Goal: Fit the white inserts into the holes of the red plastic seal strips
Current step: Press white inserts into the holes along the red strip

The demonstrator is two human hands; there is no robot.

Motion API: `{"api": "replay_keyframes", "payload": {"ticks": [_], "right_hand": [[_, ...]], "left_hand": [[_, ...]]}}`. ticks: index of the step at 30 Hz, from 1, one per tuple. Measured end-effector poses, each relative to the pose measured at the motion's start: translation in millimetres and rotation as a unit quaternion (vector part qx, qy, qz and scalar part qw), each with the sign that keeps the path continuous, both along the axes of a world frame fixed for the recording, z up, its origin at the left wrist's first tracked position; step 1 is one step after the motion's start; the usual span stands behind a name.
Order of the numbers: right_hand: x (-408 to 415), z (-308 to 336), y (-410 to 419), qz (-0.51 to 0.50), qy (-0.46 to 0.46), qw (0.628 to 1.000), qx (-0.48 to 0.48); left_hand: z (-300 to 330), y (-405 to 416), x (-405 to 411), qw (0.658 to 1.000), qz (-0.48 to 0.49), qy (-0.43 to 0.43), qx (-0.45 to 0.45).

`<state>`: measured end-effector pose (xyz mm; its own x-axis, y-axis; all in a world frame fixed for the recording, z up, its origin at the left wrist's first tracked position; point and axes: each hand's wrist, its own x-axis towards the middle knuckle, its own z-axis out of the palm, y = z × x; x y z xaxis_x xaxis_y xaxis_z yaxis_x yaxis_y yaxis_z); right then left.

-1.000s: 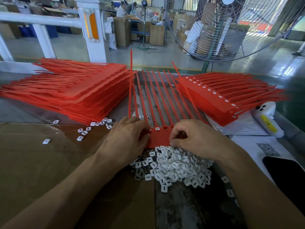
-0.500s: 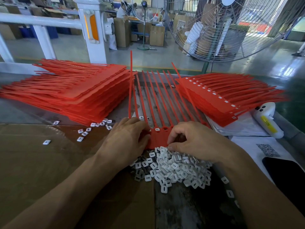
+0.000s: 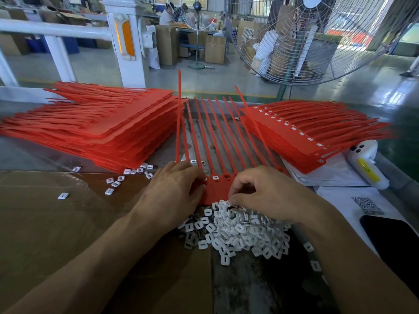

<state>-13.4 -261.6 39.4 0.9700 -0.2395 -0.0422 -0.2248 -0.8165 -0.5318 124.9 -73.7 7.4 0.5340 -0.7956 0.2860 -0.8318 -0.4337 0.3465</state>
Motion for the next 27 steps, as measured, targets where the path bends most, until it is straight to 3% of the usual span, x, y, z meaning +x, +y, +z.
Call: {"api": "replay_keyframes", "payload": {"ticks": [7, 27], "right_hand": [[9.9, -12.1, -1.8, -0.139, -0.175, 0.971, 0.088], [39.1, -25.4, 5.1, -0.191, -0.123, 0.974, 0.009]], "left_hand": [[-0.2, -0.4, 0.4, 1.0, 0.0, 0.003, 0.006], [2.6, 0.0, -2.9, 1.0, 0.003, 0.006, 0.009]]}}
